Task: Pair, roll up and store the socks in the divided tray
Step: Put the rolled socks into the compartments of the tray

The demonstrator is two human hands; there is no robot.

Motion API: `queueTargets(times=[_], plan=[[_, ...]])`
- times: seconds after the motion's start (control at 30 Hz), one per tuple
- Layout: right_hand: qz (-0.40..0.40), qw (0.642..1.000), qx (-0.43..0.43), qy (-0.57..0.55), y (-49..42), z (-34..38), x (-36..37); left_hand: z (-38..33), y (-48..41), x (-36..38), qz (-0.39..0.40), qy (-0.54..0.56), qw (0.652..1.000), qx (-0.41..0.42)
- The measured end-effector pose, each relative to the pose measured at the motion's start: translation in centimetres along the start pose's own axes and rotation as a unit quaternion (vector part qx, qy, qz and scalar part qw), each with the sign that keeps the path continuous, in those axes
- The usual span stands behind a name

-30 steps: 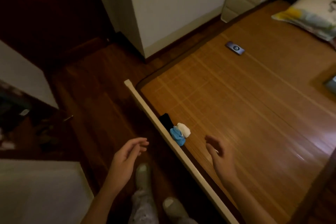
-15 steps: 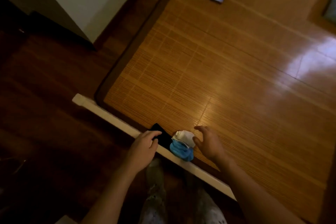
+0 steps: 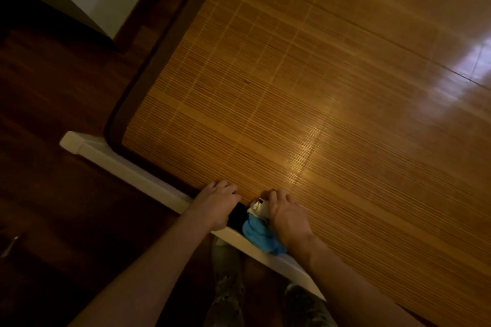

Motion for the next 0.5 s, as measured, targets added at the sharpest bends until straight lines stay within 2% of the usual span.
queueTargets(times=[0.07,0.13,0.3,0.37,0.4,0.5], plan=[[-0.013,1.0,0.001,-0.027,-0.1,-0.3,0.4,-0.2,-0.3,0.1,0.017,-0.034,0.999,0.005],[-0.032,0.989,0.032,-0.138,0.3,-1.3,0.3,-0.3,-0.5,0.2,0.022,-0.058,0.998,0.013],[-0.157,0.919,0.108,-0.346,3.1,-3.4,-0.3,0.4,-0.6,0.4,0.034,-0.051,0.997,0.044],[-0.174,0.884,0.128,-0.416,3.9,-3.5,-0.4,0.6,-0.4,0.6,0.037,-0.05,0.997,0.052],[-0.178,0.874,0.13,-0.434,4.1,-3.4,-0.4,0.7,-0.2,0.8,0.032,-0.05,0.997,0.053],[-0.196,0.873,0.114,-0.431,4.3,-3.1,-0.7,0.9,0.1,1.3,0.005,-0.05,0.997,0.051]])
Point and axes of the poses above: each hand's wrist, its own y-axis away from the middle knuckle, its own x-axis out of the palm, z = x × y, the point moved 2 cm from there along -y, towards the middle knuckle, and after that the axes turned 11 degrees about -x, right-handed, at the moved point
